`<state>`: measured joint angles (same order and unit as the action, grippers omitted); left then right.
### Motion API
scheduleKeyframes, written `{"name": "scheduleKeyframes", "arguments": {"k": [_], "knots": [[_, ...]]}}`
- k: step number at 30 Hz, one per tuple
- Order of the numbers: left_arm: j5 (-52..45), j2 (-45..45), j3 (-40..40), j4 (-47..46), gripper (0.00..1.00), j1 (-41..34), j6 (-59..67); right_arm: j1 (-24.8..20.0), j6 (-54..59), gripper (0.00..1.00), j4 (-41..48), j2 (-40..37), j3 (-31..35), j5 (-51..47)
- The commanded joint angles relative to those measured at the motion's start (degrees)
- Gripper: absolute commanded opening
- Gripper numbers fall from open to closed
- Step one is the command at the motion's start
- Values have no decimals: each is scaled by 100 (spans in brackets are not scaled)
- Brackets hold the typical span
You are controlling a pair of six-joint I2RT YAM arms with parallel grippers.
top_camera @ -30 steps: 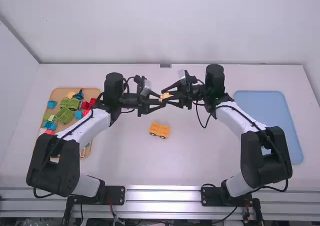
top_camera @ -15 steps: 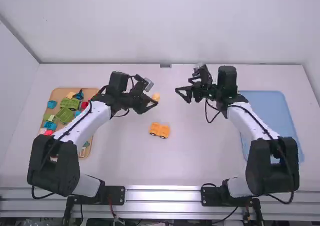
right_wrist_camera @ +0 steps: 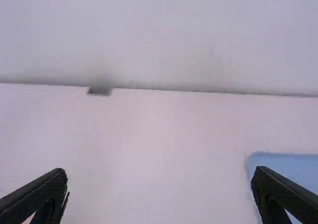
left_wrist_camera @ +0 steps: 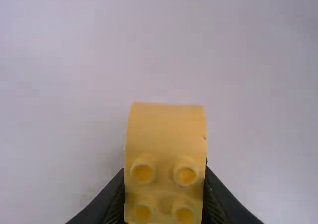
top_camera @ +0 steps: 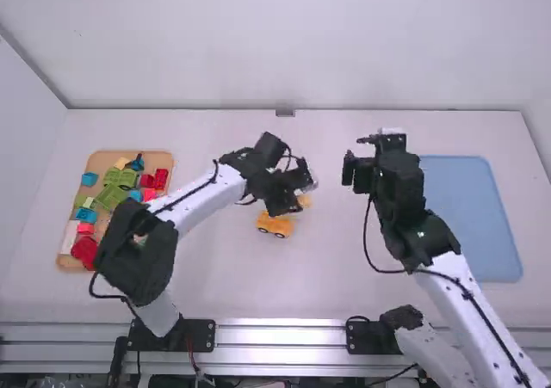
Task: Assemble lego blocks to make yellow taxi
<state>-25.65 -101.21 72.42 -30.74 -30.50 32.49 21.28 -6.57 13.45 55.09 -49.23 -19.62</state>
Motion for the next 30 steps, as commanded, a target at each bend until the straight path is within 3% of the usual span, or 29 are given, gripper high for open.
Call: {"name": "scheduleKeyframes", "arguments": {"k": [1,6,12,16,26,28,30], "knots": [[-74,-256,118,-2,13,-164,957,142,-632,98,-59,-358,398,-1401],[282,-782,205,262,3,-579,942,481,-267,99,-728,-1268,1182,-1499],[599,-1342,457,205,2,-1003,1154,529,-219,99,-1025,-1873,1639,-1495],[730,-1425,468,302,9,-1075,1060,542,-197,99,-1005,-1928,1663,-1491],[1176,-1812,411,568,9,-1043,782,352,-57,99,-1333,-1390,1663,-1185],[1178,-1821,413,555,19,-1032,785,306,103,99,-1443,-1270,1663,-990],[1174,-1821,413,599,53,-994,800,264,105,98,-1526,-1145,1663,-892]]}}
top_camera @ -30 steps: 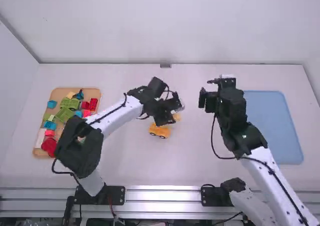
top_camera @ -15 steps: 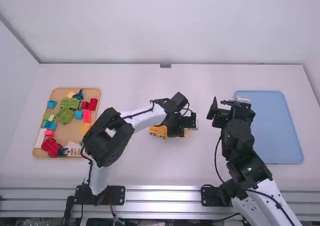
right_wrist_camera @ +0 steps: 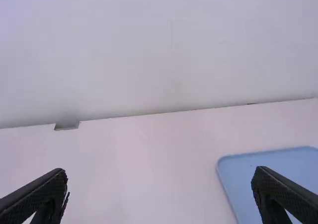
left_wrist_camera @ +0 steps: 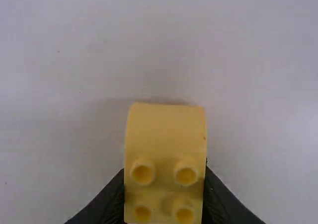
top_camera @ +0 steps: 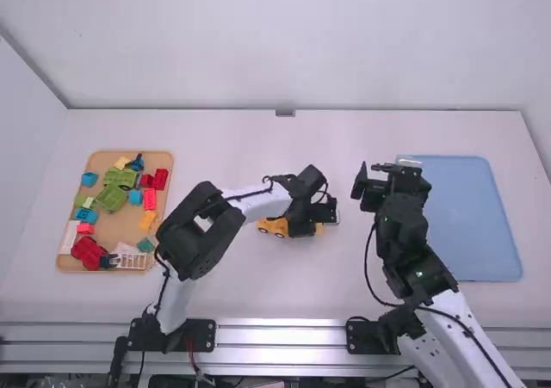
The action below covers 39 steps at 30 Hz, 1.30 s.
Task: Assemble lego blocks to make yellow taxi
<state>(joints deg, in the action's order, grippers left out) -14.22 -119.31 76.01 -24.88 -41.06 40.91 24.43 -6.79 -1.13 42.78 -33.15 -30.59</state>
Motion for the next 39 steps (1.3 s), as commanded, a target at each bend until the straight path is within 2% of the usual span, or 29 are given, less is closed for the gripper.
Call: {"name": "scheduleKeyframes", "arguments": {"k": [1,2,3,4,7,11,15,16,18,20,21,23,26,28,29,31,34,37,39], "knots": [[31,-11,55,11,56,61,-35,-52,127,99,-70,96,55,216],[33,-9,55,0,80,46,96,-92,125,99,-136,181,55,232],[28,-11,55,-15,96,46,146,-98,125,99,-153,214,55,232],[35,-9,55,-13,99,46,232,-118,125,98,-181,258,55,243],[35,17,127,-50,99,52,203,-131,424,99,-262,293,55,474],[-188,407,356,-496,99,286,223,-195,1263,99,-343,286,15,1674],[-669,964,396,-514,99,800,223,-654,1792,99,-197,402,-229,3185],[-944,1182,358,-531,99,1049,271,-892,2218,99,-13,544,-365,4030],[-1167,1364,315,-529,99,1276,269,-1113,2660,98,157,717,-483,4894],[-1665,1681,188,-540,99,1753,297,-1521,3545,98,494,1180,-669,6566],[-1744,1716,166,-560,99,1814,361,-1569,3659,99,533,1250,-684,6760],[-2632,2013,-15,-909,99,2291,1281,-1902,4572,99,673,1834,-741,8091],[-3587,2277,-186,-1414,99,2780,2448,-2221,5060,99,363,2472,-739,9431],[-4124,2450,-297,-1698,99,3154,2979,-2448,4896,99,-208,2944,-741,10301],[-4203,2476,-313,-1735,99,3220,3023,-2479,4824,99,-317,3012,-741,10397],[-4553,2614,-361,-1987,99,3672,3213,-2586,3858,98,-1410,3497,-739,10751],[-4682,2691,-365,-2184,99,4083,3169,-2590,2863,98,-2481,3943,-739,10518],[-4599,2695,-365,-2175,99,4306,2872,-2640,2312,99,-2903,4275,-737,10236],[-4227,2695,-365,-2116,99,4374,2621,-2750,2256,99,-2887,4439,-737,10268]]}}
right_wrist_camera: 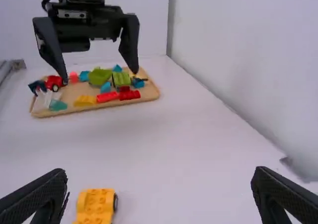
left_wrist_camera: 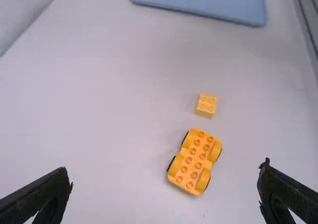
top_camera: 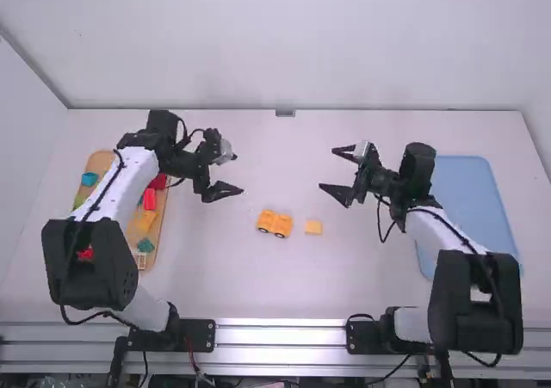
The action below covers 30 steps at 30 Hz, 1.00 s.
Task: Assemble lego blocks to make yellow taxi
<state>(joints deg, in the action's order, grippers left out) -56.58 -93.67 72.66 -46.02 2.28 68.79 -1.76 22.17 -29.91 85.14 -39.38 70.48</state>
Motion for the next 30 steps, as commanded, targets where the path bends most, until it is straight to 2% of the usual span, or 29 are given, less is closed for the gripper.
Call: {"name": "scheduleKeyframes", "arguments": {"k": [1,5,8,11,12,13,15,17,20,24,27,30], "knots": [[87,131,-31,2,99,42,-225,-149,-623,99,4,227,-116,177],[527,131,-31,103,99,-28,-920,-195,166,99,726,479,-109,146],[535,131,-31,151,99,-39,-896,-195,1615,98,2138,564,-109,96],[496,131,-33,243,99,-37,-901,-164,2889,98,3373,562,-107,-470],[507,114,-33,308,99,-39,-898,-55,3587,99,3974,562,-105,-850],[509,111,-33,317,99,-39,-896,-39,3661,98,4033,562,-105,-885],[498,66,-87,437,99,-37,-732,205,4684,99,4715,562,-105,-1314],[446,66,-251,505,99,-37,-363,372,5036,99,4861,562,-96,-1598],[52,66,-678,780,99,-37,229,566,4811,99,4238,564,146,-1810],[-426,66,-1309,1572,99,-39,315,686,4312,99,2802,811,695,-1788],[-581,66,-1681,2319,99,-35,-87,538,3781,99,1471,1309,1102,-1427],[-597,66,-1821,2791,99,-42,-509,420,3713,99,916,1733,1176,-922]]}}
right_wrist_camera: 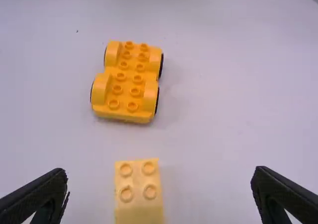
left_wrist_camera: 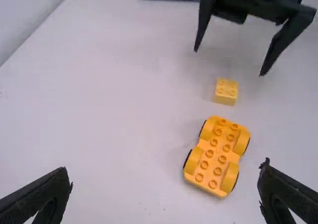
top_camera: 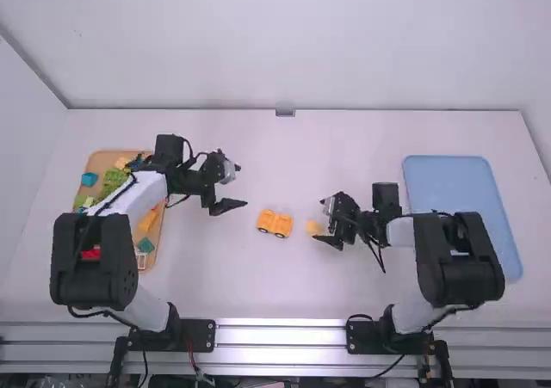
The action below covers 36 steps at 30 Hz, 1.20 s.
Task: Assemble lego blocks to make yellow taxi
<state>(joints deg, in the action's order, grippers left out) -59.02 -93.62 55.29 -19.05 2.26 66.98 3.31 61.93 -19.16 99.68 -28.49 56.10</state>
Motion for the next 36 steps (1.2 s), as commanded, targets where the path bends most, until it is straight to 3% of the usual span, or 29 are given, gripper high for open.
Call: {"name": "scheduleKeyframes", "arguments": {"k": [1,10,12,13,16,27,30,33,36], "knots": [[-350,61,-118,247,99,-39,-501,-146,-258,98,-315,520,39,686],[-345,61,-127,319,99,-39,-756,-289,-249,100,-271,1788,-730,1113],[-315,61,-136,308,99,-37,-761,-291,-118,88,-271,1917,-769,1130],[-306,61,-136,308,99,-37,-758,-291,-15,78,-269,1982,-785,1139],[-310,61,-136,319,99,-37,-761,-289,-9,63,-264,2028,-780,1117],[-297,61,-149,262,99,-39,-761,-22,-229,44,-125,2026,-820,503],[-293,59,-297,422,99,-39,-669,72,-350,36,-120,2022,-881,422],[-348,-76,-697,872,99,-39,-247,125,-365,15,-76,1989,-984,614],[-503,-293,-994,1250,99,-44,-31,68,-380,15,282,1808,-1073,741]]}}
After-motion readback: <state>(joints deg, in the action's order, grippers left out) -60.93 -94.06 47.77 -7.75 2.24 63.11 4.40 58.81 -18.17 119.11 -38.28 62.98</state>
